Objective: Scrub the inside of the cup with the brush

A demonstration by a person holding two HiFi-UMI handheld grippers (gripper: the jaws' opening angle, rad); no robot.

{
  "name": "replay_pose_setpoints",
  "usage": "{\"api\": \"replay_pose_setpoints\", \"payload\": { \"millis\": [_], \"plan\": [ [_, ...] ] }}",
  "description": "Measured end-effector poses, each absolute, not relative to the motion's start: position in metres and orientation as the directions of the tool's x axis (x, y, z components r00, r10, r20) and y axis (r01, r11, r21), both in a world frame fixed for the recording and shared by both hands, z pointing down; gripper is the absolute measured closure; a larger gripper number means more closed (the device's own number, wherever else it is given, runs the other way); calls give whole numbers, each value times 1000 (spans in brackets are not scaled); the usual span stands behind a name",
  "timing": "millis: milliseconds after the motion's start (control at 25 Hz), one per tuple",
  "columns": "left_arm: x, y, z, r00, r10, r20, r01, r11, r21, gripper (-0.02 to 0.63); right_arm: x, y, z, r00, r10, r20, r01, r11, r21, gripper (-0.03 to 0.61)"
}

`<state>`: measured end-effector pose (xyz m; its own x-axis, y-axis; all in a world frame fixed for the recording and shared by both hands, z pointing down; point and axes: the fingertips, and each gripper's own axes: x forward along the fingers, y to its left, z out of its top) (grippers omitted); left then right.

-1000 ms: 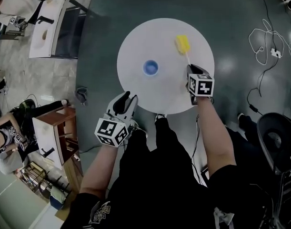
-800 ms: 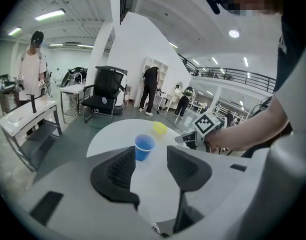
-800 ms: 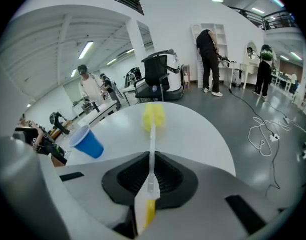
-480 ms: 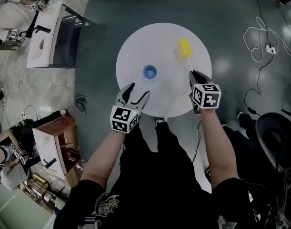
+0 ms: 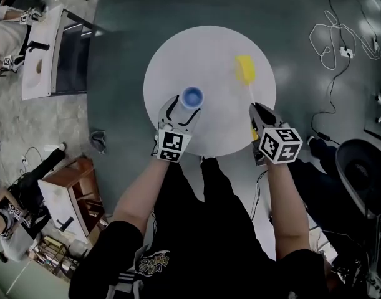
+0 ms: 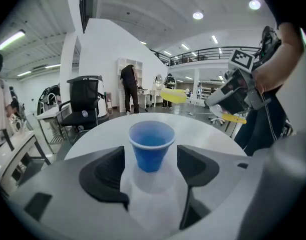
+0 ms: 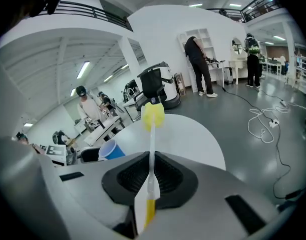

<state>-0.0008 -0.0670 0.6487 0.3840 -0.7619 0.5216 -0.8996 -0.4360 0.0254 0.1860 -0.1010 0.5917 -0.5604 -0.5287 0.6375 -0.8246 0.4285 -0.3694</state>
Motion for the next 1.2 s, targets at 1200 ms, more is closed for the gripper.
{"api": "replay_pose_setpoints", "payload": {
  "millis": [1200],
  "plan": [
    [-28,-92,612,429,-743,513,-852,-521,-42,321,100,-76,538,-675,-376,635,-650,711,-270,535]
  ]
}}
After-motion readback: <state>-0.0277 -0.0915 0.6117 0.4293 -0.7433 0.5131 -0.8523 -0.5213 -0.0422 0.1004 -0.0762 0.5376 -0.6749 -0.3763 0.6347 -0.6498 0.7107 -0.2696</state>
